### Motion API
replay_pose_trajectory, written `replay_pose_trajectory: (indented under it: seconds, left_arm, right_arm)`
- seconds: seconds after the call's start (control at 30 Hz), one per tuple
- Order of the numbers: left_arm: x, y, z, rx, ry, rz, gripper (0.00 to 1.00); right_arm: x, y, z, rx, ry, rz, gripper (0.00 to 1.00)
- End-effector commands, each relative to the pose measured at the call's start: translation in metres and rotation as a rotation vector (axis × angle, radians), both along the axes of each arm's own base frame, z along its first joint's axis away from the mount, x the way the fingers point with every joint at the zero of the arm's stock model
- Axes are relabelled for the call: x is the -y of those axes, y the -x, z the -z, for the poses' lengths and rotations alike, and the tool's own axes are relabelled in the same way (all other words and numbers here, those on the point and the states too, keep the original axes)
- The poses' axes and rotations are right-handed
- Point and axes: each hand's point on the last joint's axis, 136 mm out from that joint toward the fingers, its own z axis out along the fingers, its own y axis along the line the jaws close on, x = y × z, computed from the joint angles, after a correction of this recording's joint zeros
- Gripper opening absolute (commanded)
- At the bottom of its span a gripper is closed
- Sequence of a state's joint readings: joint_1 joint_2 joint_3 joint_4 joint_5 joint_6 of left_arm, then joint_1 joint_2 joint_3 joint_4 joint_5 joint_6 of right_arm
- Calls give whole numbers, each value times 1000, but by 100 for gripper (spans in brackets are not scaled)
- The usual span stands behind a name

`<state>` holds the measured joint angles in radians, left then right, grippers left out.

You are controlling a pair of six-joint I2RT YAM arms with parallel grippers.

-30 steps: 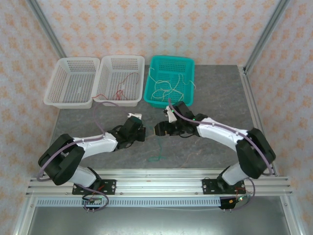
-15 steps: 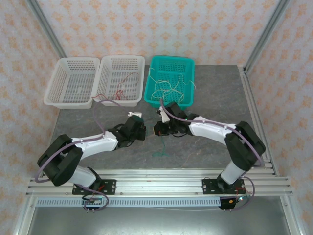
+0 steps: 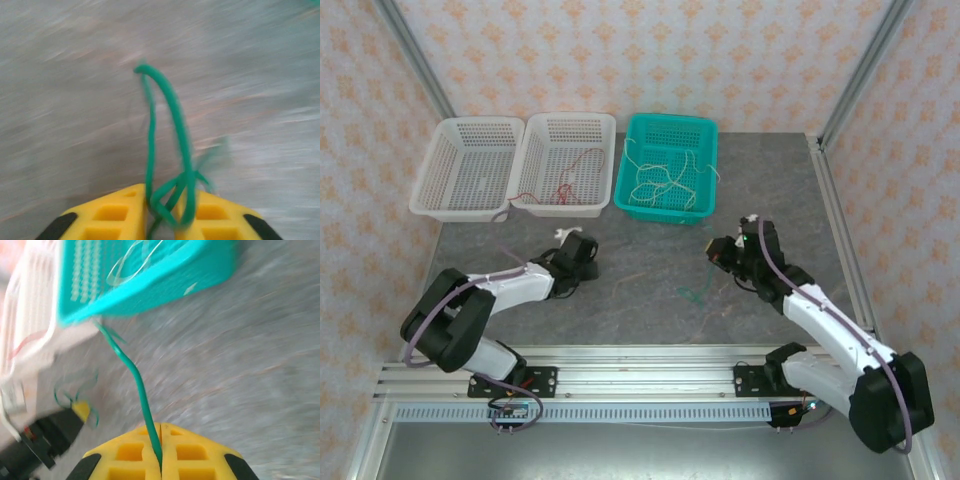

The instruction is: Untangle the cables

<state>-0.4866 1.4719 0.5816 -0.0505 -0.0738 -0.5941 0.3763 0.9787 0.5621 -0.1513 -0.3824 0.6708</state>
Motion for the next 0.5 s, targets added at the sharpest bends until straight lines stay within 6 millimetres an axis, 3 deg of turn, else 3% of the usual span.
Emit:
replay_pose_trajectory:
  seconds: [0.0, 0.1, 0.2, 0.3, 0.47]
  left_arm:
    - [-20, 15, 7, -36, -95, -43, 24]
    - [-1, 10, 1, 9, 3, 14, 25]
    - [6, 7, -11, 50, 43, 44, 27]
    - [8, 6, -28, 75, 63, 45, 30]
    - [14, 5, -76, 157, 129, 71, 71]
  right_arm:
    - [2, 9, 16, -76, -30, 31, 0]
    - [-19, 10, 10, -76, -123, -51, 0]
    - [-25, 9, -1, -49, -158, -83, 0]
    - [-31, 6, -28, 39, -187, -118, 0]
    - [-47, -6, -107, 288, -206, -195, 0]
